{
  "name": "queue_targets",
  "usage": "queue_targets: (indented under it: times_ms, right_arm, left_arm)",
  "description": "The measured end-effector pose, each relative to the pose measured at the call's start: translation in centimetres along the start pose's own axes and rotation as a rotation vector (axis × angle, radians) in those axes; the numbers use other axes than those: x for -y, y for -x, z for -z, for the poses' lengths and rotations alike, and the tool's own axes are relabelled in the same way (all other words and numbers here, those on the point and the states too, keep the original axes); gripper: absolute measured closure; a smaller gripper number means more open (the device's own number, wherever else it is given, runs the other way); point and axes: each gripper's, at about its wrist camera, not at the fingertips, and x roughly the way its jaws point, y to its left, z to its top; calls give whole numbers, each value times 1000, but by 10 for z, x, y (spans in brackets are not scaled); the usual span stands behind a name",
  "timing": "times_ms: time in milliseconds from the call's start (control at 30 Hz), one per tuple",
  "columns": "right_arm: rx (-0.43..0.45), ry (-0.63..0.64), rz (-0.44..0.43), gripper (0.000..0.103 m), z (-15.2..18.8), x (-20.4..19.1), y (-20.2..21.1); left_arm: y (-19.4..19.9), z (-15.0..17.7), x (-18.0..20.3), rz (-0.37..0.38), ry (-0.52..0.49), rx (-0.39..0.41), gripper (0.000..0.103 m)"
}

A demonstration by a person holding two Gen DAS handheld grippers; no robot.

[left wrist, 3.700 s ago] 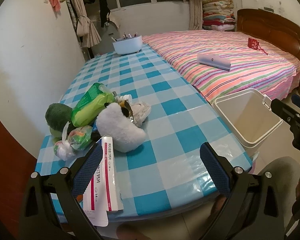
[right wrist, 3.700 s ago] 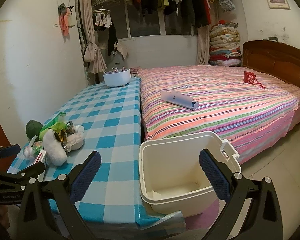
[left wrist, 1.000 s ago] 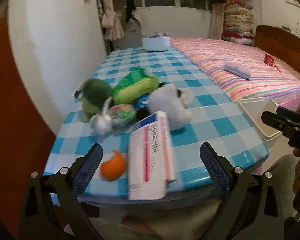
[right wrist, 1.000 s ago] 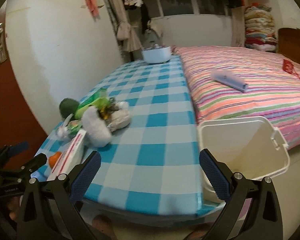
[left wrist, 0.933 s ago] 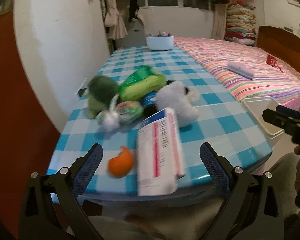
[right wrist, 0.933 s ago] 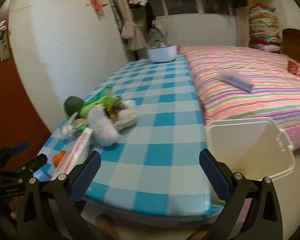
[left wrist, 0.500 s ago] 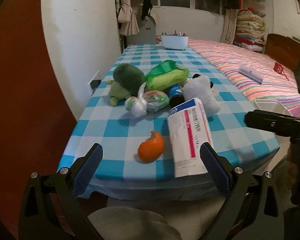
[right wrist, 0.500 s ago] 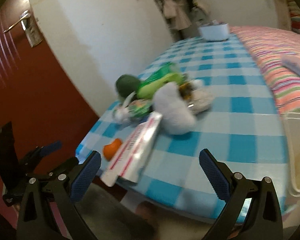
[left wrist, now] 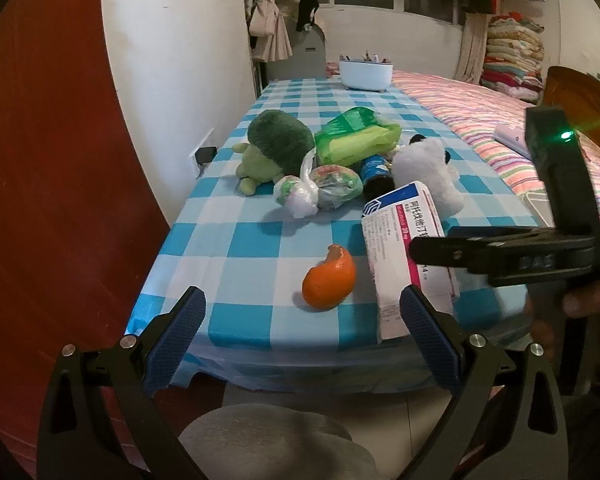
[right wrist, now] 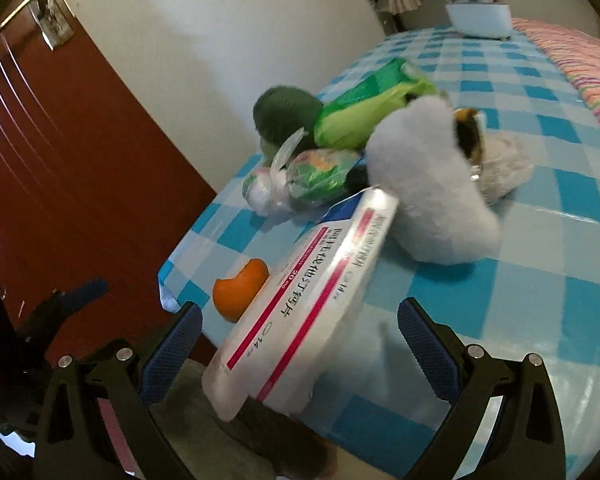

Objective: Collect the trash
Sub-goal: 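Grasp the white medicine box with the right gripper, then lift the medicine box with the right gripper while the left gripper grasps the orange peel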

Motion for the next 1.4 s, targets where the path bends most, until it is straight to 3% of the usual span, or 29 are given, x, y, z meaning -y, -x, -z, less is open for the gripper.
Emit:
queue_targets:
  times_ms: [67,133,267,433,700,833,1133,1200,1267,1400]
  right_arm:
    - [-24,-22,-28,15,-1,3,-12]
    - [-55,-35,-40,35,-2,6,-22]
    - [-59,-18,-52,40,-2,6,-29]
    - [2,-15,-76,61,-2,13,-16]
    - [147,-37,-40,63,1,27,43]
    - [178,-85,-41,62,8,35,62]
    - [243,-61,-21,62,16,26,92]
    - [257,-51,-19,62,14,25,97]
    - [269,-45,-19,62,14,24,102]
    - [294,-48,-16,62,11,26,110]
  left_arm:
    - [-1,0,-1,-3,4,-4,7]
    - [-2,0,-1,-7,3,-4,7]
    - [-3,0,-1,-18,4,-5,7]
    - [-13,-2,-2,-18,5,-22,7]
    - [-41,-13,7,39,-34,-50,7]
    - [-64,-19,10,43,-36,-98,7]
    - [-98,-24,15,56,-40,-192,8]
    - [-103,-24,14,70,-23,-206,21]
    - [-108,-22,13,91,-4,-236,55]
    - [-114,-20,8,116,52,-262,69]
